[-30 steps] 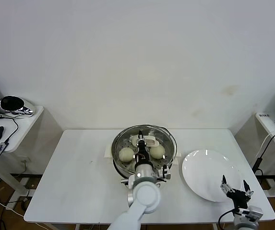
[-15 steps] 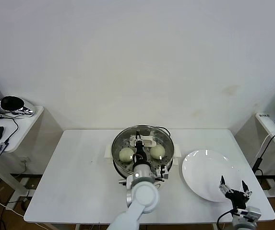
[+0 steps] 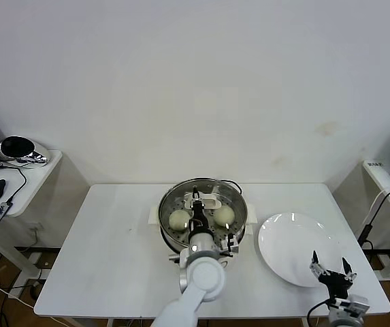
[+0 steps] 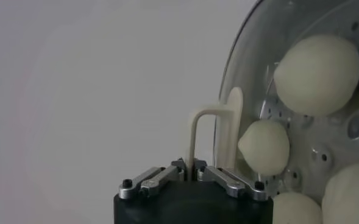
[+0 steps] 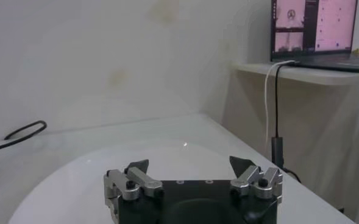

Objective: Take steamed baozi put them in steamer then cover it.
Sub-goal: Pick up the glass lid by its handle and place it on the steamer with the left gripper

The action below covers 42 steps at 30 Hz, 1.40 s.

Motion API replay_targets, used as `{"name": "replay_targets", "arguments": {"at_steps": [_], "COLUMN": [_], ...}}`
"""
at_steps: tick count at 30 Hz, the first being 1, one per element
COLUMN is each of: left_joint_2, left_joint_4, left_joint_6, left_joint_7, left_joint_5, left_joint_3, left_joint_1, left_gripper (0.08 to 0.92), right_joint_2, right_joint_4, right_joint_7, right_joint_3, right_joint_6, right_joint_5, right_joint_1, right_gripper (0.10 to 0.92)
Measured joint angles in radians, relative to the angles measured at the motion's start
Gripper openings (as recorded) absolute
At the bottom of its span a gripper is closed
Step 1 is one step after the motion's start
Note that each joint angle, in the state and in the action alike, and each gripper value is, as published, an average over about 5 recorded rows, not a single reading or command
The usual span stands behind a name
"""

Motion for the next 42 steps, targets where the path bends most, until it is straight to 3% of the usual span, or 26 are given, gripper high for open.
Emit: {"name": "replay_targets", "arguments": {"at_steps": [16,37,42], "left_joint_2": [0.001,0.037,0.046], "left_joint_4": [-0.006,-0.124,-0.167], "left_joint_6": [0.000,0.000,0.000], "left_joint_7": [0.007,0.068,0.093], "left_joint_5": [-0.015,-0.078,-0.094], "left_joint_3": [-0.004,0.024,0.036], "left_joint_1": [-0.002,0.026,0.043], "left_gripper": [0.166,0.755,0.819], "right_joint_2": [0.005,0.006,0.008], "right_joint_4": [0.000,-0.009,-0.009], "right_joint_7": [0.000,-0.001,-0.001], "right_joint_3": [-0.003,-0.007,-0.008], "right_joint_6": [0.003,0.008,0.008], "right_joint_5": [-0.005,-0.010,-0.011], "right_joint_1": [0.000,0.000,0.000], "right_gripper": [0.823,0.823,0.823]}}
